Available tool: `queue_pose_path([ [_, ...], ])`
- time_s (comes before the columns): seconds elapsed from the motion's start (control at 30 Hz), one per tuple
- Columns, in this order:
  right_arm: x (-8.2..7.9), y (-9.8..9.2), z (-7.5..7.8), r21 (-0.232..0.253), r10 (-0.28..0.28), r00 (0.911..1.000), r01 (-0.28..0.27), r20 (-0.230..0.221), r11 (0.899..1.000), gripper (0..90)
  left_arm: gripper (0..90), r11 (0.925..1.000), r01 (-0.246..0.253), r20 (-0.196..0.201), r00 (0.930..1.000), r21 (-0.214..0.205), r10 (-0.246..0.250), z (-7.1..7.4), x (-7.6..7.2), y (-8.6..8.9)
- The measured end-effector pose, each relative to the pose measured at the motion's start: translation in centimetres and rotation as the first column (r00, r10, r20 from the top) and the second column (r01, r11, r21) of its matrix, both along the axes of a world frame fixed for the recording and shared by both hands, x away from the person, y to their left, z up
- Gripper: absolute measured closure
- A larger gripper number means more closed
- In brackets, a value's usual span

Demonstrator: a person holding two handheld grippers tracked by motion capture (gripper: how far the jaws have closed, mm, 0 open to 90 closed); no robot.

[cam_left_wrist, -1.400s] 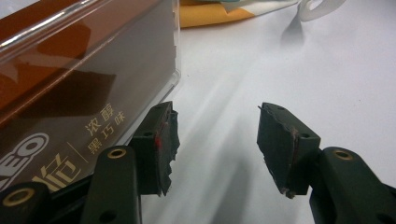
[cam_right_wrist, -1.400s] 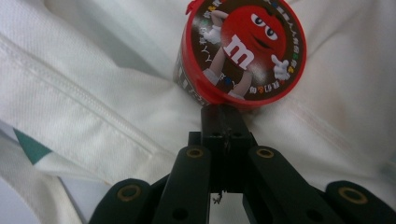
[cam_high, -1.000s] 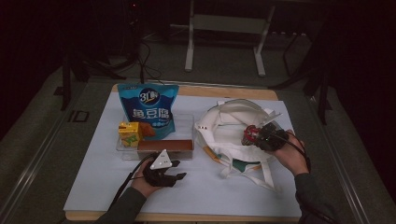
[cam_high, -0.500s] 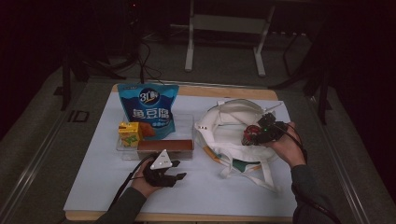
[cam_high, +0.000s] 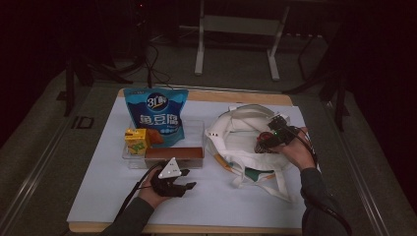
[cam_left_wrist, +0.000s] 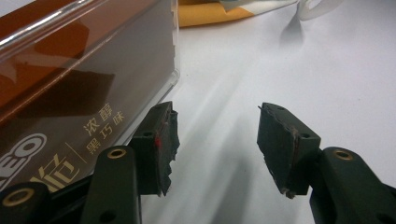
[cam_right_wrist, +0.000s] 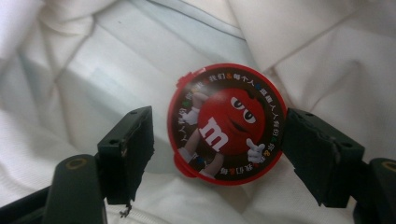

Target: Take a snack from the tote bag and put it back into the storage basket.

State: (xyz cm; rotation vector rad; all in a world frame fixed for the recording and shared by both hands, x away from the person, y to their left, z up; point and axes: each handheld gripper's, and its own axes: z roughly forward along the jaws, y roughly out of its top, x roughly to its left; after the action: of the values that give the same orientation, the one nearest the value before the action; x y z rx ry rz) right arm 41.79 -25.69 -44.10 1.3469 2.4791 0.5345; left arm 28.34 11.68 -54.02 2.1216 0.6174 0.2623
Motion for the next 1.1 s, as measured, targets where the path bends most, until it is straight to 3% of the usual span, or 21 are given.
queue_pose_path([
  [0.23,0.4,-0.1,0.0,-0.013,-0.020,0.9997,0.020,0.011,1.000,24.6,46.1,1.0000,0.000,0.001,1.0000,0.001,0.000,0.0,0.0,0.0],
  [1.1,1.1,0.4,-2.0,-0.034,-0.056,0.9975,0.054,-0.044,0.998,24.6,46.0,1.0000,-0.001,0.000,1.0000,0.001,0.001,0.0,0.0,0.0],
])
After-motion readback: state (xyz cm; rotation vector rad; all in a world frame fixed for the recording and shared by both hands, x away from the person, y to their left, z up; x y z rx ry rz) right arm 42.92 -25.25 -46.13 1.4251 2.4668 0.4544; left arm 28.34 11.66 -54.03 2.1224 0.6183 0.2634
